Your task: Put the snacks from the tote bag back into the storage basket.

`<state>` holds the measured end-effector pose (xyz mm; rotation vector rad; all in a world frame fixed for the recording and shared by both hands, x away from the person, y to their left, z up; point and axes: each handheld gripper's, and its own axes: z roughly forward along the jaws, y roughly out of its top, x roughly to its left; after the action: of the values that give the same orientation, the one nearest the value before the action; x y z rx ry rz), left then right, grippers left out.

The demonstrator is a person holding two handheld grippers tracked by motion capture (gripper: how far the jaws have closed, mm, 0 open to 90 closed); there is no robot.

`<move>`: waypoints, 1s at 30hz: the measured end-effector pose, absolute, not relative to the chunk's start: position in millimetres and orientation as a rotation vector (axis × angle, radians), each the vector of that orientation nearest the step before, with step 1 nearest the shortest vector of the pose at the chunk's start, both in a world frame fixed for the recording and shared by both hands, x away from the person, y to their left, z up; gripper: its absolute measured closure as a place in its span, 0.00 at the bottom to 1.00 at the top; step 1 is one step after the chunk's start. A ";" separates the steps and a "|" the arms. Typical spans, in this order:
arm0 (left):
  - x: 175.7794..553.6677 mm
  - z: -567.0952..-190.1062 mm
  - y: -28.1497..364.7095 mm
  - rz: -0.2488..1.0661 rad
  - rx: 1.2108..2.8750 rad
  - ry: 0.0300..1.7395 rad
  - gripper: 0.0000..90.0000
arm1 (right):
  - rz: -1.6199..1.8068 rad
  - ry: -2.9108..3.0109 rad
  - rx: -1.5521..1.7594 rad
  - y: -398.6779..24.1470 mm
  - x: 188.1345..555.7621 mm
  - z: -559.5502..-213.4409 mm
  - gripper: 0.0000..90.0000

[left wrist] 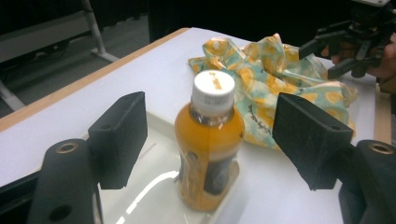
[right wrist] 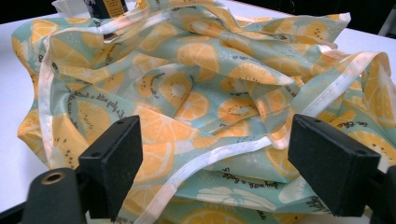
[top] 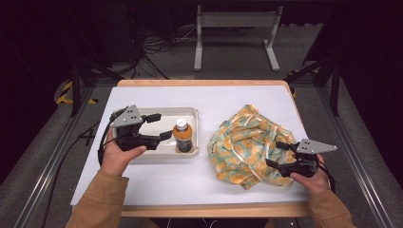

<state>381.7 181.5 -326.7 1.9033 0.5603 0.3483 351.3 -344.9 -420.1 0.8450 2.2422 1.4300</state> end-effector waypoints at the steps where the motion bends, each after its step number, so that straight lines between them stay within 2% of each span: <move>1: 379.6 -327.2 184.2 0.342 1.901 0.568 0.30 | 1.429 2.241 0.845 -345.1 351.1 -419.9 0.21; 13: 356.6 -336.6 215.1 0.355 1.879 0.603 0.23 | 1.424 2.236 0.844 -346.1 350.2 -419.5 0.20; 30: 340.3 -374.2 233.3 0.372 1.883 0.677 0.23 | 1.401 2.236 0.835 -346.9 347.4 -419.6 0.20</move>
<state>340.3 233.3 -374.2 1.8833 0.6774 0.3718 347.4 -346.9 -419.6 0.8348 2.2361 1.4014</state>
